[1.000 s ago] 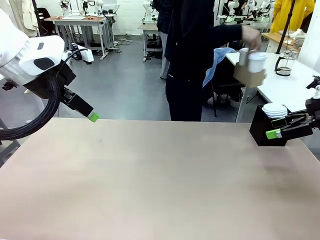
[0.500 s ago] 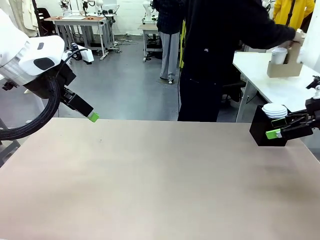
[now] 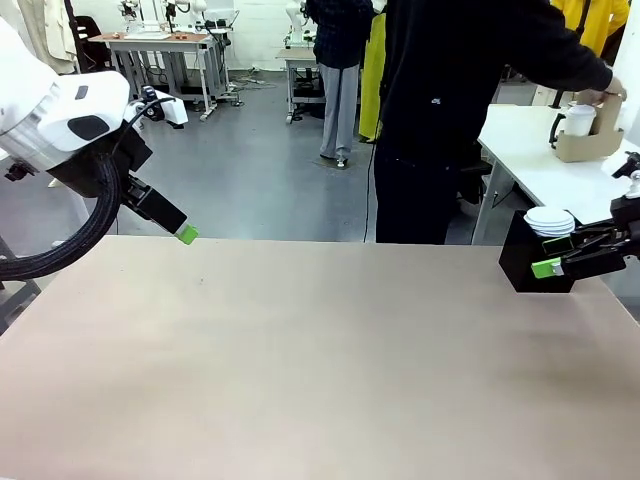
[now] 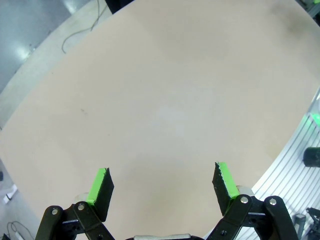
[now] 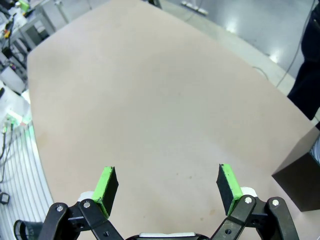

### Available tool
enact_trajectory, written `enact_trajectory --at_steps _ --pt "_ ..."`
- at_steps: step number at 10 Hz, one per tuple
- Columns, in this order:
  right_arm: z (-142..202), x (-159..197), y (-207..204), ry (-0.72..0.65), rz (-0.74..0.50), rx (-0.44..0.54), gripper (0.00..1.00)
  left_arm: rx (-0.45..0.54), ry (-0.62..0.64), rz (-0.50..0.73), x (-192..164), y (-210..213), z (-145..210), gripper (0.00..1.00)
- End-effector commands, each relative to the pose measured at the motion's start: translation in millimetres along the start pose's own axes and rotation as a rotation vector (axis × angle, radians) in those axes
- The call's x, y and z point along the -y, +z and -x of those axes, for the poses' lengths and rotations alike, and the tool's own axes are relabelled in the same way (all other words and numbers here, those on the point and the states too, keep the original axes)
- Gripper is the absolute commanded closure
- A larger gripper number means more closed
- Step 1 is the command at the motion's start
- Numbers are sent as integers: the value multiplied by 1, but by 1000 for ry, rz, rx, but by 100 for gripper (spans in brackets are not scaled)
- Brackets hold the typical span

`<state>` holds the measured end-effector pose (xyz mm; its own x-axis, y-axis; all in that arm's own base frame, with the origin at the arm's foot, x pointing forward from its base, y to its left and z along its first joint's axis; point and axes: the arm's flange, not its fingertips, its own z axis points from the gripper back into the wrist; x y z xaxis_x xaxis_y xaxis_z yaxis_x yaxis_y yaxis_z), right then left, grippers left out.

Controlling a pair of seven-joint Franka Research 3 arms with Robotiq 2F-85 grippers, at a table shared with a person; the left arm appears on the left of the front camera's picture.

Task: Pour a drink into a cup and package it in a carrier.
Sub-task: Insert the held 600 ml Paper Cup into the Cup Carrier.

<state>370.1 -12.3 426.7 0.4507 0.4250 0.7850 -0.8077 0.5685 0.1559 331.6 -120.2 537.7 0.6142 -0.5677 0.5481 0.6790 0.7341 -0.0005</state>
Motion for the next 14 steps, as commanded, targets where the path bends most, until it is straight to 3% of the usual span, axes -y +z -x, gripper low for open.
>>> enact_trajectory --at_steps 1,14 --pt "1 1 -1 19 10 -1 0 -6 10 -4 1 1 -2 0" --pt "1 1 -1 19 10 -1 0 -6 10 -4 1 1 -2 0"
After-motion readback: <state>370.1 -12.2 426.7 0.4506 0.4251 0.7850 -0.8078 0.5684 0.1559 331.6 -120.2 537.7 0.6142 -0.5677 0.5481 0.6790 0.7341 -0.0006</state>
